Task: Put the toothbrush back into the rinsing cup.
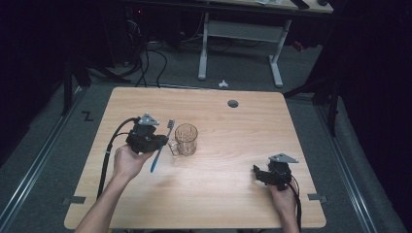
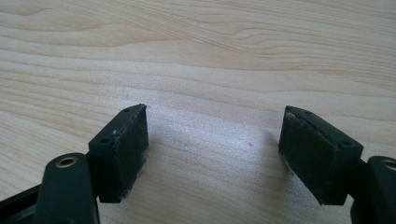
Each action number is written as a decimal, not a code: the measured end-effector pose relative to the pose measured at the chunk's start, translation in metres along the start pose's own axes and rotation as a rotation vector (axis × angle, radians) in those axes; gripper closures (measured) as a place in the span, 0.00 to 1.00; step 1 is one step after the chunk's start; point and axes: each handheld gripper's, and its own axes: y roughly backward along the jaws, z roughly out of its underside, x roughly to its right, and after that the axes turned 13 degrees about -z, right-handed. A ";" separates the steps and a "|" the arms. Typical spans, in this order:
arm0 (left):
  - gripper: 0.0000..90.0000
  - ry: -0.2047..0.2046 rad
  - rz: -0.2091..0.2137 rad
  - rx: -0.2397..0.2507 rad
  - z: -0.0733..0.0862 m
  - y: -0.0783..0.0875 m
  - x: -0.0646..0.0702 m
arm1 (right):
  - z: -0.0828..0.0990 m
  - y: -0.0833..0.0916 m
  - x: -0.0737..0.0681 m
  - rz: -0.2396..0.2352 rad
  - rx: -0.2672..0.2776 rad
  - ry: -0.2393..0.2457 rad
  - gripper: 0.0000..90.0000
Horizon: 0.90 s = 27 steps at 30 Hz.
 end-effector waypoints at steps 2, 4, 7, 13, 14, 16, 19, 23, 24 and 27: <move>0.89 0.003 0.008 0.019 -0.002 0.000 0.002 | 0.000 0.000 0.000 0.000 0.000 0.000 0.27; 0.89 0.003 0.008 0.025 -0.003 0.001 0.003 | 0.000 0.000 0.000 0.000 0.000 0.001 0.27; 0.89 -0.011 -0.011 0.049 -0.009 0.003 0.007 | 0.000 0.000 0.000 -0.001 0.000 0.001 0.27; 0.89 -0.020 -0.006 0.074 -0.018 0.004 0.012 | 0.000 0.000 0.000 -0.001 0.000 0.002 0.27; 0.89 -0.021 -0.003 0.077 -0.020 0.004 0.012 | 0.000 0.000 0.000 -0.001 0.000 0.002 0.27; 0.89 -0.029 -0.003 0.083 -0.023 0.003 0.014 | 0.000 0.000 0.000 -0.001 0.000 0.002 0.27; 0.89 -0.030 -0.007 0.094 -0.027 0.003 0.015 | 0.000 0.000 0.000 -0.001 0.000 0.002 0.27; 0.89 -0.017 0.000 0.111 -0.032 0.003 0.014 | 0.000 0.000 0.000 -0.001 0.000 0.001 0.27; 0.89 -0.015 0.002 0.114 -0.033 0.002 0.013 | 0.000 0.000 0.000 -0.001 0.000 0.001 0.27; 0.89 -0.012 -0.001 0.120 -0.035 0.001 0.012 | 0.000 0.000 0.000 -0.001 0.000 0.001 0.27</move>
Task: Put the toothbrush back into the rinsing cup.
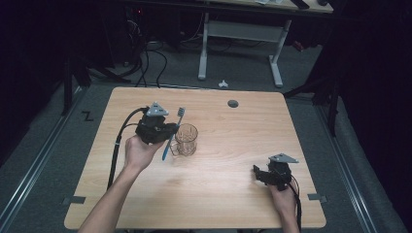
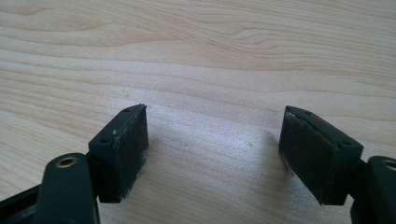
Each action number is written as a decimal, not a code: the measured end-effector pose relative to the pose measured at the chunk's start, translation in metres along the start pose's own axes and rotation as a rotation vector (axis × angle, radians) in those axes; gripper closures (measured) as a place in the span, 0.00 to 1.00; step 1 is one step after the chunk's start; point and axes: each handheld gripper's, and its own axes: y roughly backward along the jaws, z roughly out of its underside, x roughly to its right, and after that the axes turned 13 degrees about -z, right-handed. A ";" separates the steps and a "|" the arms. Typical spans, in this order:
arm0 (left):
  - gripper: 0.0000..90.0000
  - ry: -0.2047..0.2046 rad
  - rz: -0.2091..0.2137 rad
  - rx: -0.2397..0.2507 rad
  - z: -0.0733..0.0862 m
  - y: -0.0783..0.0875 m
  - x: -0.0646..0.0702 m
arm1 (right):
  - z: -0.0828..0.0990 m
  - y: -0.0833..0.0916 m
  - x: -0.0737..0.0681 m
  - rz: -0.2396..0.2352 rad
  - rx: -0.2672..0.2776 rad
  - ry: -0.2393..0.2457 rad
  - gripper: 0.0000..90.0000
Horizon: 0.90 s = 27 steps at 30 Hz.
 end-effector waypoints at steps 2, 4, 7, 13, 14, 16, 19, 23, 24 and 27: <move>0.89 0.006 -0.005 0.010 -0.001 -0.001 -0.001 | 0.000 0.000 0.000 0.000 0.000 0.000 0.27; 0.89 0.005 -0.021 0.025 -0.002 -0.003 -0.002 | 0.000 0.000 0.000 0.000 0.000 0.000 0.27; 0.89 0.013 -0.024 0.041 -0.003 -0.005 -0.003 | 0.000 0.000 0.000 0.000 0.000 0.000 0.27; 0.89 0.037 -0.035 0.086 -0.004 -0.007 -0.007 | 0.000 0.000 0.000 0.000 0.000 0.000 0.27; 0.89 0.047 -0.037 0.097 -0.004 -0.007 -0.008 | 0.000 0.000 0.000 0.000 0.000 0.000 0.27; 0.89 0.052 -0.038 0.101 -0.004 -0.008 -0.009 | 0.000 0.000 0.000 0.000 0.000 0.000 0.27; 0.89 0.054 -0.042 0.100 -0.006 -0.011 -0.010 | 0.000 0.000 0.000 0.000 0.000 0.000 0.27; 0.89 0.060 -0.046 0.110 -0.011 -0.016 -0.012 | 0.000 0.000 0.000 0.000 0.000 0.000 0.27; 0.89 0.058 -0.049 0.110 -0.012 -0.018 -0.011 | 0.000 0.000 0.000 0.000 0.000 -0.001 0.27; 0.89 0.053 -0.054 0.112 -0.013 -0.019 -0.011 | 0.000 0.000 0.000 0.000 0.000 -0.001 0.27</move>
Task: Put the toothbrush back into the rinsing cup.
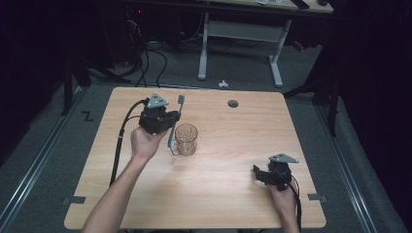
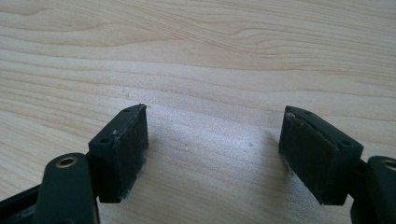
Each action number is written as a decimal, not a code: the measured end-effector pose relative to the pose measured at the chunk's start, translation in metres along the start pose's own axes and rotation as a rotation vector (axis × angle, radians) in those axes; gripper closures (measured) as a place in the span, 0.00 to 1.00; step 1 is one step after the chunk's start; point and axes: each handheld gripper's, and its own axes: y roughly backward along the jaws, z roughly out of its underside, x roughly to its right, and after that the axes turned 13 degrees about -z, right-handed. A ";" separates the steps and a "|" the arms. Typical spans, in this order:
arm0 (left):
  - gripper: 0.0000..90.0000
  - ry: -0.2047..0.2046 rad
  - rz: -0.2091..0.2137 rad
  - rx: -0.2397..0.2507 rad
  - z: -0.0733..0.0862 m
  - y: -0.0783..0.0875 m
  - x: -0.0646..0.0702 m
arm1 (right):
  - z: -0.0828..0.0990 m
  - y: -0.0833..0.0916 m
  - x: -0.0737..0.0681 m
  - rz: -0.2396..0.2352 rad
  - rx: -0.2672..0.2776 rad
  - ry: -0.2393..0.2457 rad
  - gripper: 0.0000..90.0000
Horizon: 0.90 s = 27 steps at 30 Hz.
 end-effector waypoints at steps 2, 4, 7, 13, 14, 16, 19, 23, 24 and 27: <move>0.89 0.004 -0.005 0.011 -0.002 -0.002 -0.001 | 0.000 0.000 0.000 0.000 0.000 0.001 0.27; 0.89 0.008 -0.006 0.016 -0.003 -0.003 -0.001 | 0.000 0.000 0.000 0.000 0.000 0.000 0.27; 0.89 0.005 -0.003 0.020 -0.005 -0.005 -0.001 | 0.000 0.000 0.000 0.000 0.000 0.001 0.27; 0.89 0.012 -0.005 0.024 -0.004 -0.013 -0.002 | 0.000 0.000 0.000 0.000 0.000 0.001 0.27; 0.89 0.012 -0.005 0.024 -0.004 -0.013 -0.002 | 0.000 0.000 0.000 0.000 0.000 0.001 0.27; 0.89 0.013 -0.001 0.026 -0.004 -0.014 -0.002 | 0.000 0.000 0.000 0.000 0.000 0.001 0.27; 0.89 0.003 0.001 0.027 -0.003 -0.014 0.000 | 0.000 0.000 0.000 0.000 0.000 0.000 0.27; 0.89 -0.002 0.003 0.023 -0.002 -0.015 0.000 | 0.000 0.000 0.000 0.000 0.000 0.000 0.27; 0.89 -0.001 0.003 0.024 -0.002 -0.015 0.001 | 0.000 0.000 0.000 0.000 0.000 0.001 0.27; 0.89 -0.009 0.003 0.021 -0.001 -0.015 0.000 | 0.000 0.000 0.000 0.000 0.000 0.000 0.27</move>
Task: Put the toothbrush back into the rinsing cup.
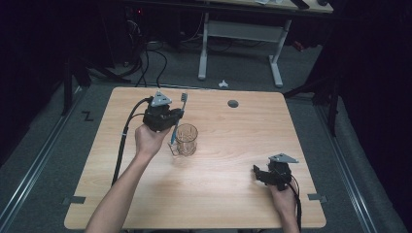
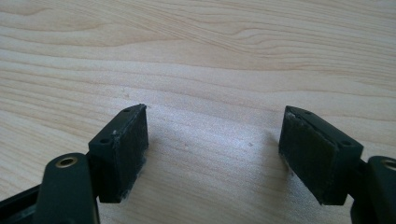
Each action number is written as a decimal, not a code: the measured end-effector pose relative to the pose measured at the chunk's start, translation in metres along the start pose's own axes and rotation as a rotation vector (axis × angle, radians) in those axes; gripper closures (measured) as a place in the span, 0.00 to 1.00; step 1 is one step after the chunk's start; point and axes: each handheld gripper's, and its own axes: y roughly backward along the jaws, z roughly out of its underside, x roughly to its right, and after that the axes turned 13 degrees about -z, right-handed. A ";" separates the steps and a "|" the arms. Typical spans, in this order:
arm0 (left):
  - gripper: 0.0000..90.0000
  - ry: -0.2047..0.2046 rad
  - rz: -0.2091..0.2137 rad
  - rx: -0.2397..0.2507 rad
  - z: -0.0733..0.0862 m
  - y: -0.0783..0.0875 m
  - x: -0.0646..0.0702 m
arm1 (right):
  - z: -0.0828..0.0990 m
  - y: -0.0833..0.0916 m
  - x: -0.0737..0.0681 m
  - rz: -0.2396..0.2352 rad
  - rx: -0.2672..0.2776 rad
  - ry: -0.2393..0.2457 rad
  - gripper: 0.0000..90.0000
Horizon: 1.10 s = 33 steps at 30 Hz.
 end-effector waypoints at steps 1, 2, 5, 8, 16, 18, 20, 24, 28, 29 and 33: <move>0.89 0.002 -0.001 0.000 0.000 0.000 -0.001 | 0.000 0.000 0.000 0.000 0.000 -0.001 0.27; 0.89 0.002 -0.001 0.000 0.000 0.000 -0.001 | 0.000 0.000 0.000 0.000 0.000 -0.001 0.27; 0.89 0.002 0.003 -0.006 0.001 0.001 -0.003 | 0.000 0.000 0.000 0.000 0.000 0.000 0.27; 0.89 -0.009 0.005 -0.015 0.002 0.001 -0.003 | 0.000 0.000 0.000 0.000 0.000 0.000 0.27; 0.89 -0.015 0.020 -0.034 0.004 0.003 -0.001 | 0.000 0.000 0.000 0.000 0.000 0.000 0.27; 0.89 -0.019 0.022 -0.039 0.004 0.004 -0.001 | 0.000 0.000 0.000 0.000 0.000 0.000 0.27; 0.89 -0.020 0.026 -0.047 0.004 0.005 -0.001 | 0.000 0.000 0.000 0.000 0.000 0.000 0.27; 0.88 -0.019 0.030 -0.056 0.005 0.006 -0.001 | 0.000 0.000 0.000 0.000 0.000 0.000 0.27; 0.88 -0.019 0.033 -0.064 0.006 0.007 -0.002 | 0.000 0.000 0.000 0.000 0.000 0.000 0.27; 0.88 -0.017 0.034 -0.066 0.007 0.007 -0.002 | 0.000 0.000 0.000 0.000 0.000 0.000 0.27; 0.88 -0.020 0.036 -0.077 0.009 0.008 -0.003 | 0.000 0.000 0.000 0.000 0.000 0.000 0.27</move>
